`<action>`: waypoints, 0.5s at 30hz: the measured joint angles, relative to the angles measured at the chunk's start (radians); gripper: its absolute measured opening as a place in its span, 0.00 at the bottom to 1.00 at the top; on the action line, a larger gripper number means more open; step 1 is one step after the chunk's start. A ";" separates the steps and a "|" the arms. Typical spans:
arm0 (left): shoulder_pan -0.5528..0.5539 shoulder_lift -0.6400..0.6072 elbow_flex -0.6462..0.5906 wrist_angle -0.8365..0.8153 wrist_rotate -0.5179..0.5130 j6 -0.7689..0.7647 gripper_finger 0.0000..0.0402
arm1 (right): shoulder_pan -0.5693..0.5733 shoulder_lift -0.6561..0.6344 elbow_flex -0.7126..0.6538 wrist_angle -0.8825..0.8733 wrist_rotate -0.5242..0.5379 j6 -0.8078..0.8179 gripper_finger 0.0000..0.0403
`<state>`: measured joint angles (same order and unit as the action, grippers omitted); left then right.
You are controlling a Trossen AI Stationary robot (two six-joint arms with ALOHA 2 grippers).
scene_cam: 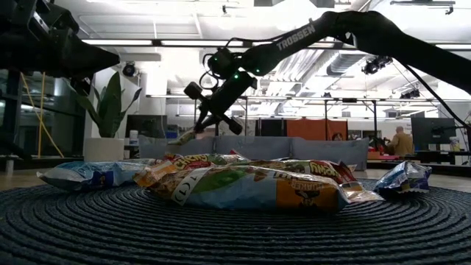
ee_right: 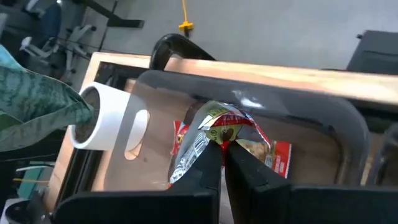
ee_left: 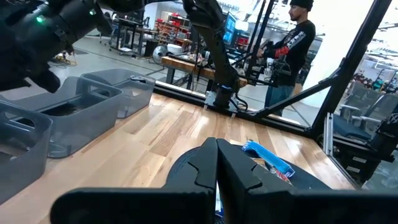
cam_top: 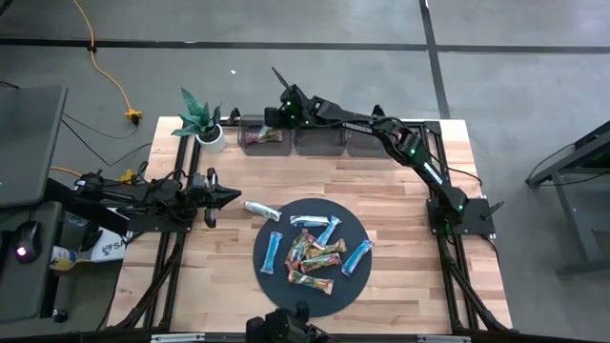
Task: Pick and place Granola Bars by type
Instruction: Put the red granola bar into the left black bin
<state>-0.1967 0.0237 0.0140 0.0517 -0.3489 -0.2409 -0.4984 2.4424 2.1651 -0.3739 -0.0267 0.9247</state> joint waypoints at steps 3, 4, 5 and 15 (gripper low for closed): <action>0.000 0.000 0.000 0.000 0.000 0.000 0.00 | 0.008 0.000 0.000 -0.010 0.021 0.019 0.00; 0.000 0.000 0.000 0.000 0.000 0.000 0.00 | 0.011 0.000 0.000 -0.011 0.021 0.019 0.00; 0.000 0.000 0.000 0.000 0.000 0.000 0.00 | 0.013 0.000 0.000 -0.012 0.022 0.019 0.00; 0.000 0.000 0.000 0.000 0.000 0.000 0.00 | 0.028 0.000 0.000 -0.011 0.015 -0.008 0.00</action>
<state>-0.1967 0.0238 0.0141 0.0517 -0.3489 -0.2409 -0.4706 2.4424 2.1651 -0.3847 -0.0121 0.9166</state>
